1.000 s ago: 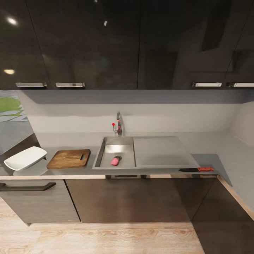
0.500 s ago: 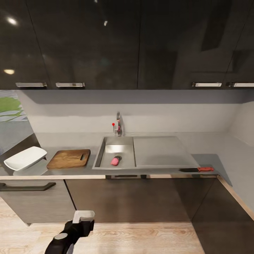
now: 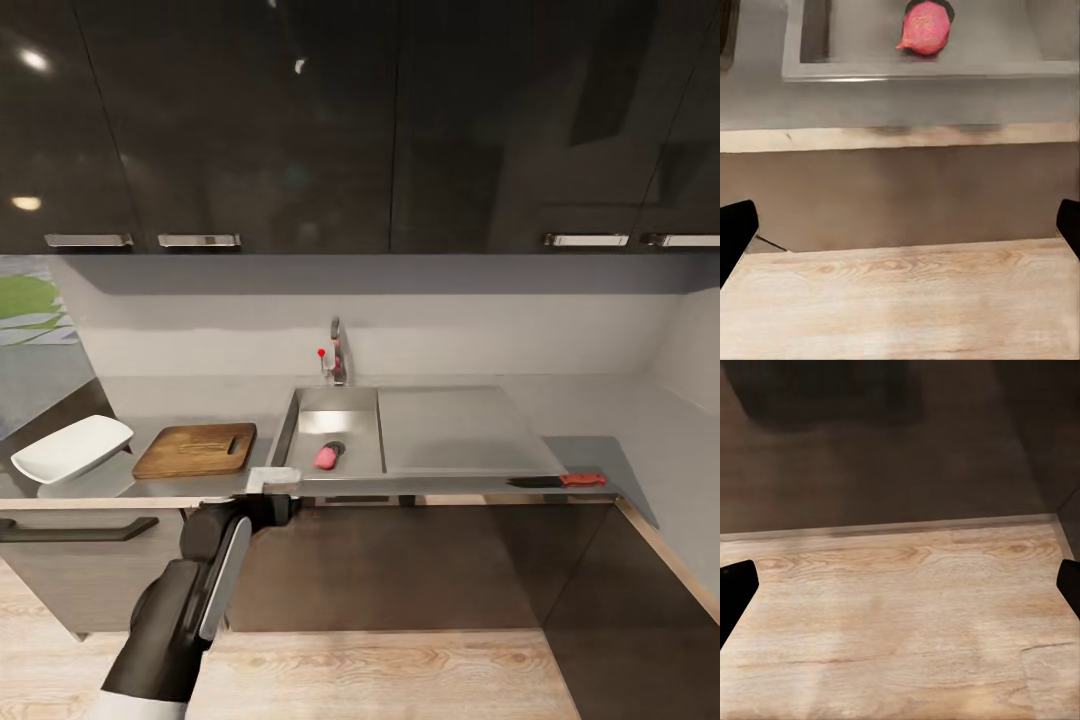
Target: In the kitchen, take the Vidalia onion out of the sink, dice it on the chopping board with the paring knife, put the diced onion into the bowl on the countertop, then place both the paring knife and the chopping board into the sink.
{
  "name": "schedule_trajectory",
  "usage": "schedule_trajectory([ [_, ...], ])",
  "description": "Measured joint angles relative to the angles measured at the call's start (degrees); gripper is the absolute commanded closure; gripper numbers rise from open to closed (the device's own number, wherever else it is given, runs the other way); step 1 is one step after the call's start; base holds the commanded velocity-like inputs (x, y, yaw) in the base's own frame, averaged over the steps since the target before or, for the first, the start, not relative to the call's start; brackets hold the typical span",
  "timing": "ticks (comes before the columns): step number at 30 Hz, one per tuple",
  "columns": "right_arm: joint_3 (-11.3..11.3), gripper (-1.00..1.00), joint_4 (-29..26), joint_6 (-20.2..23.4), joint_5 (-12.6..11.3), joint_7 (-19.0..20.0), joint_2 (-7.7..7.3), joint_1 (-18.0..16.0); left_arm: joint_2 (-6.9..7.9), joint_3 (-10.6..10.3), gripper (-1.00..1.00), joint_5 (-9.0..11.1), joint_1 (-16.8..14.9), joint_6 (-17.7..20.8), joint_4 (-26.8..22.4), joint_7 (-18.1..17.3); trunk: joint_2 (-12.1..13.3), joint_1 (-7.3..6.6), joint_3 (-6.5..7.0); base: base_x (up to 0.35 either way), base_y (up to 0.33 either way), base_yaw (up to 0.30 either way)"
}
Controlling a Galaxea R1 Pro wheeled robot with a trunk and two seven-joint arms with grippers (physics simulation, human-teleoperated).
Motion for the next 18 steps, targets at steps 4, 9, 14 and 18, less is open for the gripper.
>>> schedule_trajectory([
  [4,0.0,-1.00,0.0,0.0,0.0,0.0,-0.01,0.0,-0.58,0.0,-1.00,0.1,-6.0,0.6,2.8,0.0,0.0,0.00,0.00,0.000,0.000,0.000],
  [9,0.0,-1.00,0.0,0.0,0.0,0.0,-0.01,0.0,-1.48,-0.1,-1.00,0.1,-13.9,0.7,10.0,0.1,0.0,0.00,0.00,0.000,0.000,0.000],
  [14,0.0,-1.00,0.0,-0.1,0.0,0.0,-0.01,0.0,-2.35,-0.9,-1.00,0.2,-24.9,0.7,24.4,-0.1,0.0,0.00,0.00,0.000,0.000,0.000],
  [18,-0.1,-1.00,0.0,0.0,0.0,0.0,-0.01,0.0,-2.55,-1.0,-1.00,0.3,-32.2,0.0,37.0,-0.3,0.0,0.00,0.00,0.000,0.000,0.000],
])
